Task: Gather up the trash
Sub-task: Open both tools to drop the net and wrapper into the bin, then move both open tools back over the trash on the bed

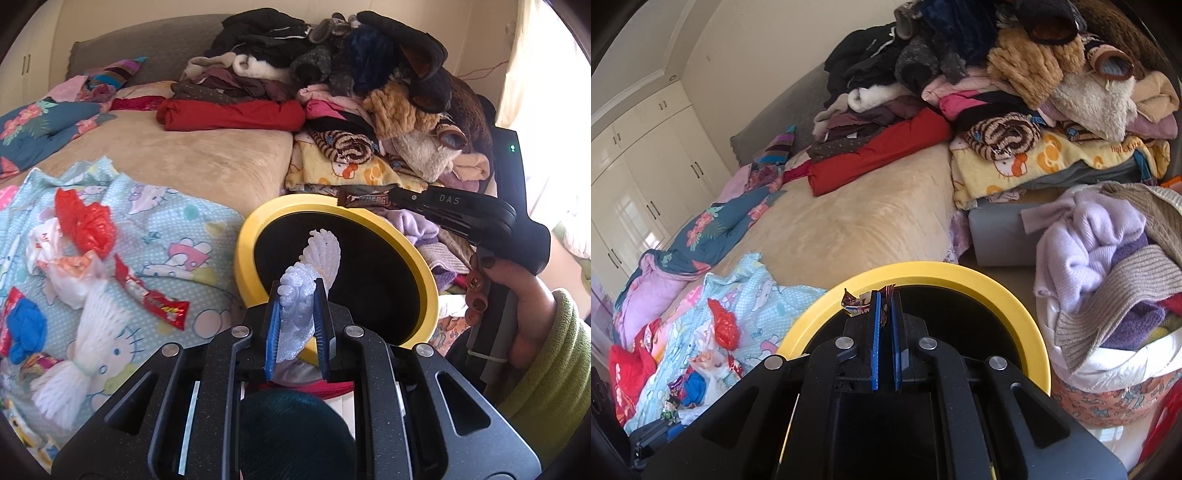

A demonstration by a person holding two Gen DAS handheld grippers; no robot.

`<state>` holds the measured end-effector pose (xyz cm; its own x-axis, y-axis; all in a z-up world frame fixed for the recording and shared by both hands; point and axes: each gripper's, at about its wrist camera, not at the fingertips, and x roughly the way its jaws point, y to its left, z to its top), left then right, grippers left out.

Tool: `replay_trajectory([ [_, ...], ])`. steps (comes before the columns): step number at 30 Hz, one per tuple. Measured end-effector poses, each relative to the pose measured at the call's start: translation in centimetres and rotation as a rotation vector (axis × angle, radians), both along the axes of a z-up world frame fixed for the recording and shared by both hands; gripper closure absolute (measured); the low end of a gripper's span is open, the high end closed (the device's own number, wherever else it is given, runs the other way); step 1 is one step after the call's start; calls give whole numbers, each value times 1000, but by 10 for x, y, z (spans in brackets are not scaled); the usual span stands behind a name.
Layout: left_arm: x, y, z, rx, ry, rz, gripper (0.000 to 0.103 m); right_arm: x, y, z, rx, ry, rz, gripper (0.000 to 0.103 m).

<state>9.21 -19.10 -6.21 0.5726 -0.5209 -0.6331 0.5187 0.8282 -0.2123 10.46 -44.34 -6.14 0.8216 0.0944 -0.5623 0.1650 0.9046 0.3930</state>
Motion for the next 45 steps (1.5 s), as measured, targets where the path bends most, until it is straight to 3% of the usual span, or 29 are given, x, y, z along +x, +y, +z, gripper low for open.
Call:
replay_trajectory([
  [3, 4, -9, -3, -2, 1, -6, 87, 2, -3, -3, -7, 14, -14, 92],
  [5, 8, -10, -5, -1, -7, 3, 57, 3, -4, -5, -15, 27, -28, 67],
  [6, 11, -6, -5, -9, -12, 25, 34, 4, -5, -6, -16, 30, -38, 60],
  [9, 13, 11, -3, -45, -20, 79, 11, 2, -4, -5, -28, 24, -48, 51],
  [11, 11, 20, 0, -46, -46, 112, 11, 1, -2, -4, -30, 7, -45, 40],
  [13, 8, 30, 3, -45, -70, 142, 11, 1, 0, -2, -24, -7, -38, 37],
  [19, -1, 53, 12, -46, -121, 215, 11, 0, 20, 7, -58, -51, 16, 32],
  [45, -13, 156, 33, -78, -191, 460, 11, -16, 143, 34, -156, -184, 296, 19],
])
